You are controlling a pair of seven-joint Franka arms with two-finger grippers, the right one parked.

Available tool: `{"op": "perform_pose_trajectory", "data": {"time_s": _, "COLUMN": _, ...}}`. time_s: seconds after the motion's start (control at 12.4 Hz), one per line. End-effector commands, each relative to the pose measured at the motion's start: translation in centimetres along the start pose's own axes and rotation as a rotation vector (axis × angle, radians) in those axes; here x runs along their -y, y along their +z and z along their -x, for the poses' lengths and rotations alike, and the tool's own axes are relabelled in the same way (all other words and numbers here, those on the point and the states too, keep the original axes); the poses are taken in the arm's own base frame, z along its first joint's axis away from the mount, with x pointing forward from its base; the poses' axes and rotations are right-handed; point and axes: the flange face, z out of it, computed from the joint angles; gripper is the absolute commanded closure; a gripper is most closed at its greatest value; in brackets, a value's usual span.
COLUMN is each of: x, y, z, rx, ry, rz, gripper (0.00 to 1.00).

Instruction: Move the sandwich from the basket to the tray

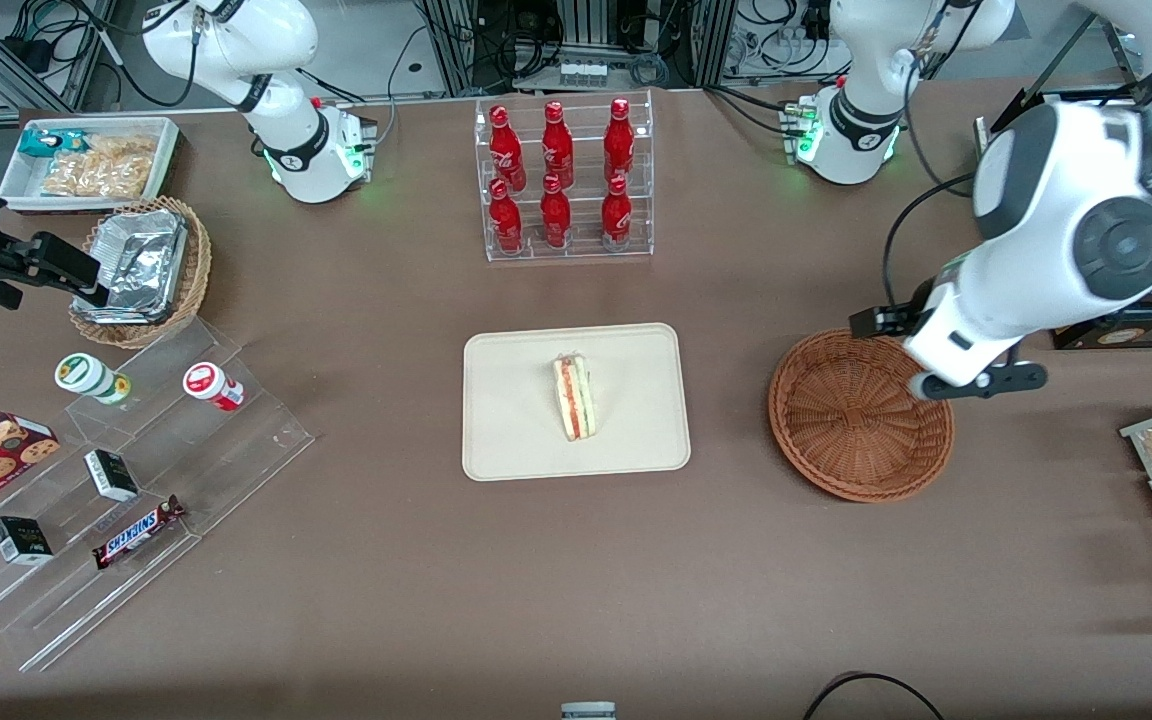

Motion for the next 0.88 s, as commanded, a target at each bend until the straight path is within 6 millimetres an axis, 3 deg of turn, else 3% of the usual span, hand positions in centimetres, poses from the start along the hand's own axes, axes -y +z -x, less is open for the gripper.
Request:
{"op": "perform_pose_trajectory", "data": {"time_s": 0.0, "x": 1.8, "y": -2.4, "z": 2.7, "rx": -0.018, "ry": 0.068, "rz": -0.038, "gripper": 0.0}}
{"op": "perform_pose_trajectory", "data": {"time_s": 0.4, "x": 6.4, "y": -6.5, "z": 4.9, "rx": -0.05, "ry": 0.168, "rz": -0.065, "gripper": 0.0}}
{"op": "perform_pose_trajectory", "data": {"time_s": 0.72, "x": 9.7, "y": -8.3, "z": 4.2, "rx": -0.092, "ry": 0.118, "rz": 0.019, "gripper": 0.0}}
{"op": "perform_pose_trajectory", "data": {"time_s": 0.8, "x": 9.8, "y": -8.4, "z": 4.0, "rx": -0.104, "ry": 0.117, "rz": 0.022, "gripper": 0.0}}
